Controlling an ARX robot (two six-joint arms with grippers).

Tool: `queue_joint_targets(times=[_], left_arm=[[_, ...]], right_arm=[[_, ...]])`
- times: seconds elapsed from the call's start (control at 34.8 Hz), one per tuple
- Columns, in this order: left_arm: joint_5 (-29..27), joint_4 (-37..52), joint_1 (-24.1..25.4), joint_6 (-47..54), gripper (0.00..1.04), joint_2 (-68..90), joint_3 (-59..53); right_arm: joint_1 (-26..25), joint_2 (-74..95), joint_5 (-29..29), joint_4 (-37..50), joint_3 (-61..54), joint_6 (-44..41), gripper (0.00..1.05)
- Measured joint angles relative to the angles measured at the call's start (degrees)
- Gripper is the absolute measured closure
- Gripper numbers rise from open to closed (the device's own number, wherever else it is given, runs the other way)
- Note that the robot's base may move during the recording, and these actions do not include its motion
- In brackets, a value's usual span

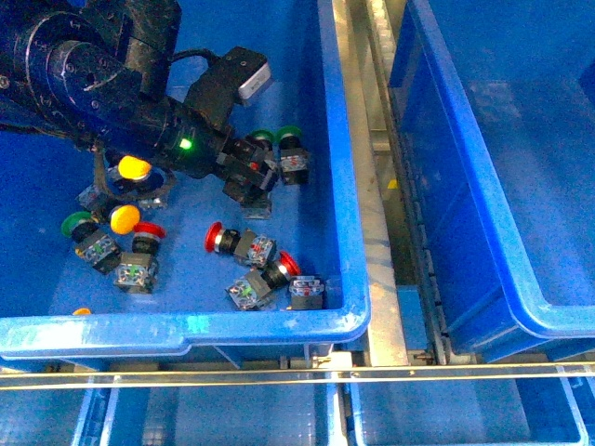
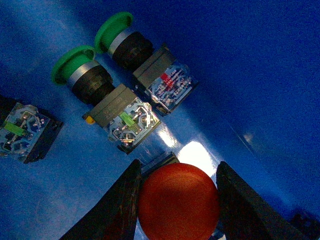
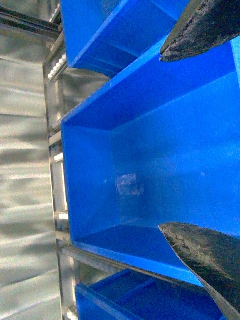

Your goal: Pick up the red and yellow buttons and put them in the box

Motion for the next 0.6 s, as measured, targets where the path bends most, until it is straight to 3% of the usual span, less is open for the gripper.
queue_joint_targets(times=[0.32, 0.6], left_arm=[[-0.13, 1.7, 0.63, -1.51, 0.69, -0.63, -1.75], [1.66, 10.99, 5.7, -9.51, 0.69, -6.71, -15.21]], right_arm=[[0.0, 0.0, 0.0, 0.0, 0.0, 0.0, 0.07], [0.0, 0.0, 0.0, 0.0, 0.0, 0.0, 0.07]])
